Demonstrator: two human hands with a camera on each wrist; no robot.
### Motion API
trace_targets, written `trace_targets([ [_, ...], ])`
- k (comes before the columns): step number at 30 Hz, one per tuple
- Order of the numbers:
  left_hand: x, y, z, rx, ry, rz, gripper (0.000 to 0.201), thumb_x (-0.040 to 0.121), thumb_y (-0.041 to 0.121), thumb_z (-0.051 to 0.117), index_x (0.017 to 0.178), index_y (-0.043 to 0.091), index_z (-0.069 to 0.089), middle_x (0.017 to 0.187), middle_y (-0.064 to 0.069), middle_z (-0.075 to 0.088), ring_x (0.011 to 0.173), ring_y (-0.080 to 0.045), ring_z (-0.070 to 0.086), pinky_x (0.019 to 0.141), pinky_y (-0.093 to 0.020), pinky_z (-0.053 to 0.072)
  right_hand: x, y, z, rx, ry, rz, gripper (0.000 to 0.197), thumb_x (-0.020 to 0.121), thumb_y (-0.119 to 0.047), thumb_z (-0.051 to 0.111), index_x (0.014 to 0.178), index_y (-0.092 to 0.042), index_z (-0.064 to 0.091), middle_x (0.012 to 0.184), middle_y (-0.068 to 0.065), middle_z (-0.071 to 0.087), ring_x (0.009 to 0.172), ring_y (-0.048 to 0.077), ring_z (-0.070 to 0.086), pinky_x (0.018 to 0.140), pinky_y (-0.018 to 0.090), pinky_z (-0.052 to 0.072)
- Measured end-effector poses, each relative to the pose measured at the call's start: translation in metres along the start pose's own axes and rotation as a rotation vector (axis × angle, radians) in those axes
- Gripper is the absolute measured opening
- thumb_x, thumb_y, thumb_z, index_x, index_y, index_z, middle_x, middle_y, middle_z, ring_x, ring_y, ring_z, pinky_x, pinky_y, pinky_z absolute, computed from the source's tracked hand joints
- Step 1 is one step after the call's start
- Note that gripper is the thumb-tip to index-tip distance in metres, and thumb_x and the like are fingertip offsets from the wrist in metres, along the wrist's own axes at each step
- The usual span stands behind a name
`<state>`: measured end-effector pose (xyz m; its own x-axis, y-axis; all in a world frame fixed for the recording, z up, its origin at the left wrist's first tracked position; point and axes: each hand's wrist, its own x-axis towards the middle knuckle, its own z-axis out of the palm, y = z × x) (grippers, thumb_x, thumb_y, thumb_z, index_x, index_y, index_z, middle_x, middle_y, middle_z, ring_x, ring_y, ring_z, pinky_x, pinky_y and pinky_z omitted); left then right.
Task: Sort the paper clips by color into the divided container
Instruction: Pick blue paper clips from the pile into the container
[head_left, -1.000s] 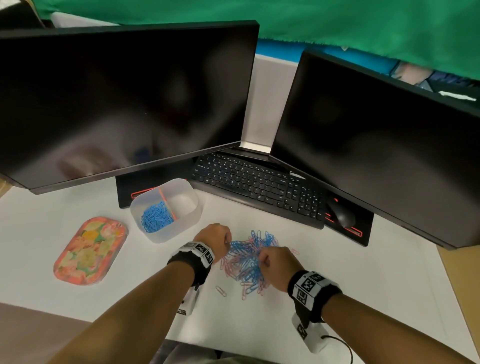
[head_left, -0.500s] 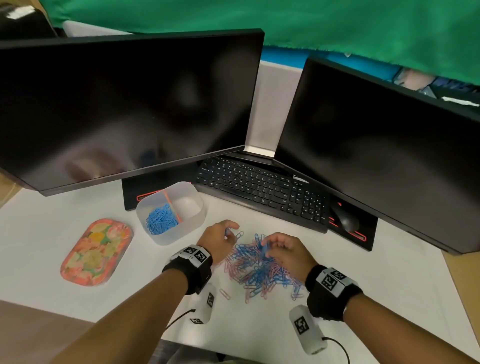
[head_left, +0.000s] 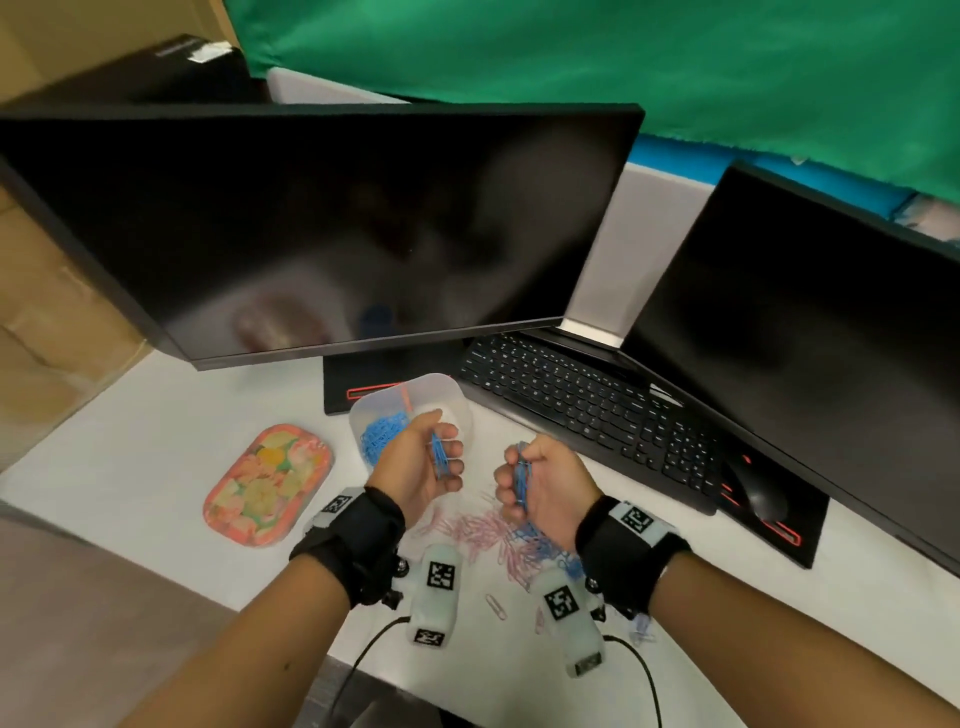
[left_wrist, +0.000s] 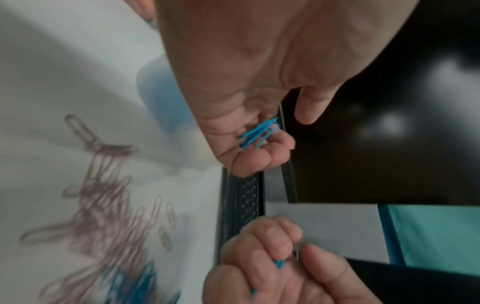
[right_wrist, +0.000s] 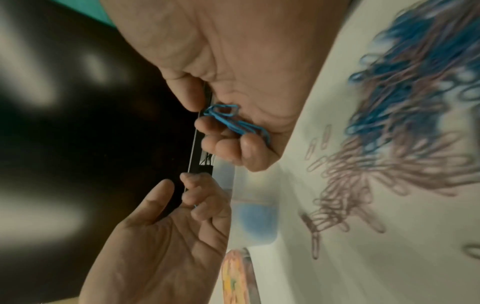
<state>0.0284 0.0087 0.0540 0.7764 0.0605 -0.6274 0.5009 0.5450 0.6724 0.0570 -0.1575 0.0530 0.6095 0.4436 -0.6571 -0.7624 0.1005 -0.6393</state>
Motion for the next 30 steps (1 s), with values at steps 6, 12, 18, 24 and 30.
trace_targets([
  [6, 0.002, 0.045, -0.025, 0.063, 0.222, 0.080, 0.020, 0.098, 0.024, 0.043, 0.082, 0.015, 0.051, 0.068, -0.006, 0.044, 0.056, -0.018, 0.043, 0.043, -0.020, 0.046, 0.033, -0.015, 0.060, -0.347, 0.089, 0.079, 0.016, 0.092, -0.019, 0.045, 0.082, -0.010, 0.055, 0.063, 0.007, 0.049, 0.046, 0.018, 0.042, 0.047, 0.022, 0.031],
  [12, 0.015, 0.055, -0.050, 0.151, 0.360, 0.085, 0.038, 0.094, 0.040, 0.052, 0.118, 0.011, 0.053, 0.094, -0.012, 0.054, 0.088, -0.026, 0.058, 0.068, -0.032, 0.050, 0.057, -0.029, 0.103, -0.593, 0.062, 0.062, 0.011, 0.095, -0.015, 0.047, 0.102, -0.009, 0.053, 0.075, 0.011, 0.055, 0.059, 0.023, 0.054, 0.055, 0.028, 0.048],
  [18, 0.013, 0.057, -0.056, 0.268, 0.368, 0.123, 0.042, 0.098, 0.038, 0.044, 0.135, 0.018, 0.044, 0.135, -0.010, 0.046, 0.118, -0.027, 0.049, 0.088, -0.038, 0.049, 0.079, -0.036, 0.121, -0.606, 0.116, 0.094, 0.029, 0.093, -0.012, 0.051, 0.121, -0.006, 0.050, 0.081, 0.011, 0.052, 0.066, 0.022, 0.055, 0.067, 0.035, 0.054],
  [24, 0.015, 0.060, -0.057, 0.292, 0.371, 0.158, 0.044, 0.097, 0.040, 0.045, 0.134, 0.016, 0.046, 0.142, -0.013, 0.045, 0.128, -0.033, 0.046, 0.093, -0.043, 0.047, 0.084, -0.042, 0.121, -0.604, 0.128, 0.070, 0.034, 0.089, -0.009, 0.058, 0.123, -0.005, 0.053, 0.088, 0.009, 0.052, 0.093, 0.024, 0.057, 0.090, 0.034, 0.054],
  [30, 0.015, 0.053, -0.046, 0.477, 0.329, 0.205, 0.015, 0.096, 0.035, 0.050, 0.095, 0.022, 0.057, 0.117, -0.009, 0.060, 0.106, -0.027, 0.058, 0.079, -0.035, 0.053, 0.066, -0.045, 0.097, -0.618, 0.126, -0.063, 0.024, 0.087, 0.000, 0.051, 0.107, -0.008, 0.060, 0.087, 0.012, 0.057, 0.080, 0.025, 0.061, 0.084, 0.039, 0.056],
])
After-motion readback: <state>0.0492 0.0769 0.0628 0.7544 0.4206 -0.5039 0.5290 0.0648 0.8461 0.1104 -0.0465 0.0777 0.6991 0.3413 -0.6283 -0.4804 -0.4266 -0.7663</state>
